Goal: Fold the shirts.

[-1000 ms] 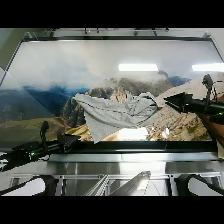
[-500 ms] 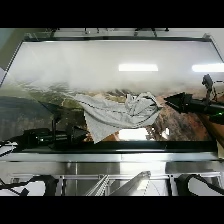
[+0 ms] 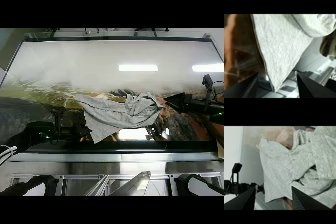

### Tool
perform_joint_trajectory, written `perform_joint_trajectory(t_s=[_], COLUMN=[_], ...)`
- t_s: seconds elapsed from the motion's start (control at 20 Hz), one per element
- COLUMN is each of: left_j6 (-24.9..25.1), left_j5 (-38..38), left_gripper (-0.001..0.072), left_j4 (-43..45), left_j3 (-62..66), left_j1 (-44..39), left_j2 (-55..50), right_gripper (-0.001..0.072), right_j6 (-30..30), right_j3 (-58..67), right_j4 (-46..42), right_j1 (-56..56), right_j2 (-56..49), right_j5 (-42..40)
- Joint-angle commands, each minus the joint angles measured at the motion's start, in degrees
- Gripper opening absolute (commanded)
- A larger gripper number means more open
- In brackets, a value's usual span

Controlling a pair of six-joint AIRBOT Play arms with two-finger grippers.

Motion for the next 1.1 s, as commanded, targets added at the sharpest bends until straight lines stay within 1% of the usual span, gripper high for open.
perform_joint_trajectory(t_s=[0.0, 0.05, 0.2, 0.25, 0.3, 0.35, 0.45, 0.55, 0.6, 0.65, 0.7, 0.85, 0.95, 1.0, 1.05], left_j6=[-3.21, -3.21, -3.26, -3.26, -3.21, -3.08, -3.13, -3.67, -3.78, -3.8, -3.8, -3.8, -3.82, -3.82, -3.82], left_j5=[-6.51, -6.12, -2.99, -1.2, 1.4, 3.3, 5.95, 6.49, 7.17, 7.5, 7.39, 7.63, 7.67, 8.04, 8.76], left_gripper=[0.0586, 0.0556, 0.0557, 0.0496, 0.0099, 0.0004, 0.0003, 0.0003, 0.0003, 0.0003, 0.0003, 0.0003, 0.0004, 0.0004, 0.0004], left_j4=[-5.16, -6.38, -6.29, -6.25, -6.21, -6.19, -5.97, -4.35, -4.44, -4.42, -4.35, -3.58, -3.56, -3.48, -3.3], left_j3=[-0.11, 0.87, 7.37, 9.51, 11.32, 12.52, 13.57, 13.4, 12.83, 12.22, 11.78, 11.76, 11.76, 11.76, 11.76], left_j1=[-6.97, -8.37, -13.0, -13.97, -14.51, -14.67, -14.21, -13.2, -12.55, -11.82, -10.99, -8.46, -7.17, -6.64, -6.19], left_j2=[-0.61, -2.16, -8.26, -10.47, -12.7, -14.36, -16.28, -15.96, -14.88, -13.35, -11.82, -7.89, -6.69, -6.54, -6.62], right_gripper=[0.0487, 0.0487, 0.0487, 0.0487, 0.0487, 0.0487, 0.0488, 0.0489, 0.0489, 0.0495, 0.0541, 0.054, 0.053, 0.0529, 0.0481], right_j6=[-0.07, -0.09, -0.04, 0.15, 0.15, 0.37, 4.39, 7.74, 7.72, 7.63, 7.63, 7.43, 6.69, 4.94, 2.8], right_j3=[0.0, 0.0, 0.0, 0.0, 0.0, 0.0, 0.0, 0.0, 0.0, 0.0, 0.0, 0.02, 0.07, 0.07, 0.07], right_j4=[0.04, 0.02, -0.02, -0.15, -0.44, -1.51, -7.19, -15.32, -17.99, -18.69, -18.4, -17.05, -14.32, -11.93, -8.72], right_j1=[0.04, 0.02, 0.02, 0.02, 0.0, -0.15, -1.07, -1.95, -1.99, -1.99, -1.68, 2.4, 7.28, 9.88, 12.52], right_j2=[0.02, 0.02, 0.02, 0.02, 0.02, 0.02, 0.02, 0.0, -0.11, -0.55, -1.44, -6.45, -10.38, -11.98, -13.31], right_j5=[0.13, 0.13, 0.11, 0.09, 0.04, -0.55, -3.76, -10.8, -13.92, -16.2, -17.97, -21.73, -24.15, -25.24, -26.23])
